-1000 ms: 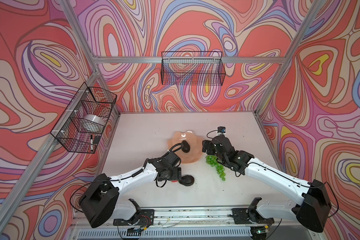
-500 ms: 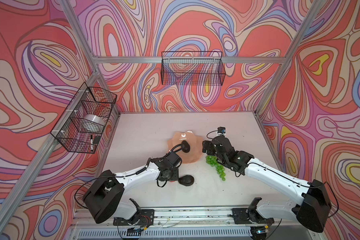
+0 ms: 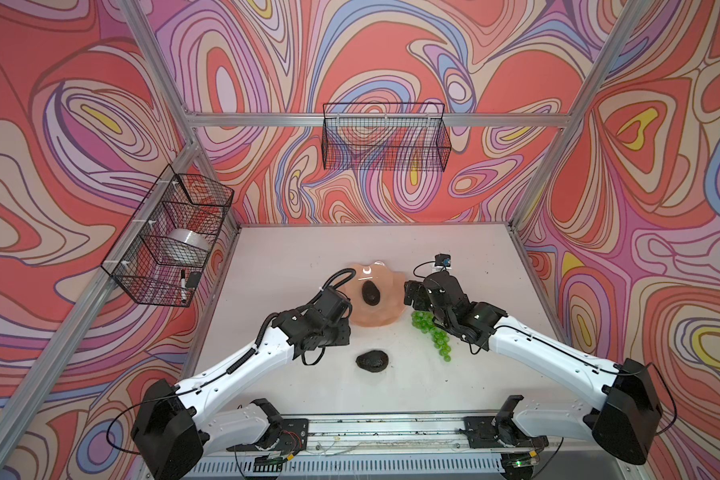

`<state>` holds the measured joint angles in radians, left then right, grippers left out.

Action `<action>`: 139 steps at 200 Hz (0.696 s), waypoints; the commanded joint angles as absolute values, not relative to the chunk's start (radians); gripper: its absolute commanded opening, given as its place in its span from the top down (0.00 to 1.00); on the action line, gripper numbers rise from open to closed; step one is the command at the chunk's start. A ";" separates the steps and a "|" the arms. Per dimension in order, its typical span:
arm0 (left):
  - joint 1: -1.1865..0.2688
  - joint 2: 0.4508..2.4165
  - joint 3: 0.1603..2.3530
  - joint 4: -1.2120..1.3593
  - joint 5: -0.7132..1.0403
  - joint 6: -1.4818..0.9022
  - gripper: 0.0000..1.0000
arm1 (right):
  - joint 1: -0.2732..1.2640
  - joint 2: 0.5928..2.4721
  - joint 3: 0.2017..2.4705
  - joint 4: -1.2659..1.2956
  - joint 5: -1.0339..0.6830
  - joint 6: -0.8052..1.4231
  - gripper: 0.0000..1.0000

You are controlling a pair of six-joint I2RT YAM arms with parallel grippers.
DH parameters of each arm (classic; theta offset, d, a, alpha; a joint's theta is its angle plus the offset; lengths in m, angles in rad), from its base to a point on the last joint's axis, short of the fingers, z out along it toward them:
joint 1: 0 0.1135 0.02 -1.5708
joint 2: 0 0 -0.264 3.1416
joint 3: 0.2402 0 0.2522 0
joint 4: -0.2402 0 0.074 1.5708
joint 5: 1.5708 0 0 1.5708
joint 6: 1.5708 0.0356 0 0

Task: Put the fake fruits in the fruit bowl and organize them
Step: 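Lift the red fruit into the bowl beside the avocado and release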

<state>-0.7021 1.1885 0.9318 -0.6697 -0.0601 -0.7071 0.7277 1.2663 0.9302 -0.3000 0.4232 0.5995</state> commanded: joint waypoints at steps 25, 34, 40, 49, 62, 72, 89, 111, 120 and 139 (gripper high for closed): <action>-0.619 1.393 1.133 -0.656 0.002 -0.553 0.52 | 0.725 1.270 0.936 -0.311 0.429 0.600 0.02; -0.615 1.461 1.179 -0.665 -0.005 -0.529 0.51 | 0.726 1.263 0.934 -0.320 0.432 0.604 0.02; -0.613 1.499 1.209 -0.673 -0.017 -0.517 0.52 | 0.726 1.258 0.932 -0.326 0.434 0.606 0.02; -0.607 1.552 1.245 -0.676 -0.019 -0.496 0.52 | 0.726 1.246 0.924 -0.331 0.434 0.610 0.02; -0.599 1.609 1.278 -0.671 -0.013 -0.485 0.52 | 0.726 1.227 0.912 -0.336 0.439 0.615 0.02; -0.593 1.645 1.289 -0.660 0.000 -0.483 0.52 | 0.726 1.213 0.902 -0.338 0.442 0.618 0.02; -0.592 1.690 1.303 -0.647 0.015 -0.486 0.52 | 0.726 1.194 0.890 -0.345 0.451 0.621 0.02; -0.592 1.730 1.314 -0.636 0.016 -0.495 0.51 | 0.726 1.186 0.884 -0.350 0.456 0.621 0.02; -0.592 1.744 1.317 -0.628 0.015 -0.498 0.52 | 0.726 1.185 0.882 -0.349 0.454 0.621 0.02; -0.591 1.778 1.337 -0.628 0.003 -0.507 0.51 | 0.725 1.190 0.879 -0.344 0.449 0.621 0.02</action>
<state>-0.5957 1.7424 1.2873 -0.6338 0.0074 -0.5076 0.7277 1.1973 0.8963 -0.3317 0.4351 0.6151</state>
